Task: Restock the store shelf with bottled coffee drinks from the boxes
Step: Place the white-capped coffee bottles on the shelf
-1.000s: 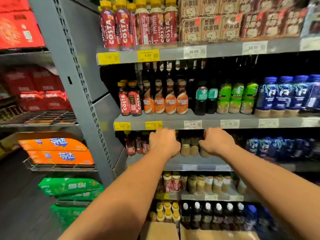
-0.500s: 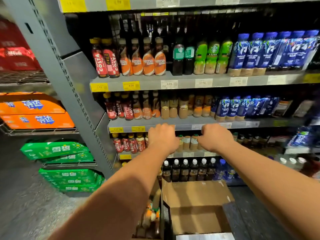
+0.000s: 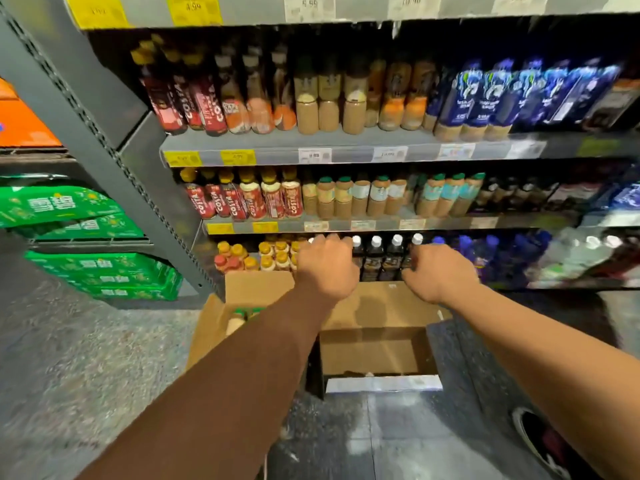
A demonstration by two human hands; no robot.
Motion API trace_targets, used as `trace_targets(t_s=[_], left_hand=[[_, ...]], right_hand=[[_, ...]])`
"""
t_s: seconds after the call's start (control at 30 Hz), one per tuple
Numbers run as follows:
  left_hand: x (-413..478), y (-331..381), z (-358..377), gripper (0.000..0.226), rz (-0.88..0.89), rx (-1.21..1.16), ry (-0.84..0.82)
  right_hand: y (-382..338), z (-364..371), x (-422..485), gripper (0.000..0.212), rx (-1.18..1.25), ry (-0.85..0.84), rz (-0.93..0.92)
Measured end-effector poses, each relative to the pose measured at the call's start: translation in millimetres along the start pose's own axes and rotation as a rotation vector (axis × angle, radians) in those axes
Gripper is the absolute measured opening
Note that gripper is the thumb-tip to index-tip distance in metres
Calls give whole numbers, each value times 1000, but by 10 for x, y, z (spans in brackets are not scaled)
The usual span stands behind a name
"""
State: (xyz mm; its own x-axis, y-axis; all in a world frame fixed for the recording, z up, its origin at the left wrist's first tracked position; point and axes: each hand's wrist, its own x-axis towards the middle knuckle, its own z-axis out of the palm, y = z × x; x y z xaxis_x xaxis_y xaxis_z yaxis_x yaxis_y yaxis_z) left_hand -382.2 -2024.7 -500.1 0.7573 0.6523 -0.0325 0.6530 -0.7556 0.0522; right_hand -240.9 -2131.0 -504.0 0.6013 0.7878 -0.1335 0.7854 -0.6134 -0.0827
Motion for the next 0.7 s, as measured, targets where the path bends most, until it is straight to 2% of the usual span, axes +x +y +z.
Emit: trace_targets(t_s=[0.17, 0.37, 0.7], left_hand=[[148, -96, 665, 26, 40, 48, -107], [273, -262, 1424, 24, 198, 28, 65], [572, 135, 2793, 19, 283, -29, 98]], right_hand=[[-17, 656, 77, 27, 37, -42, 79], [79, 1419, 167, 31, 62, -77, 184], [639, 2704, 386, 32, 46, -120, 263]])
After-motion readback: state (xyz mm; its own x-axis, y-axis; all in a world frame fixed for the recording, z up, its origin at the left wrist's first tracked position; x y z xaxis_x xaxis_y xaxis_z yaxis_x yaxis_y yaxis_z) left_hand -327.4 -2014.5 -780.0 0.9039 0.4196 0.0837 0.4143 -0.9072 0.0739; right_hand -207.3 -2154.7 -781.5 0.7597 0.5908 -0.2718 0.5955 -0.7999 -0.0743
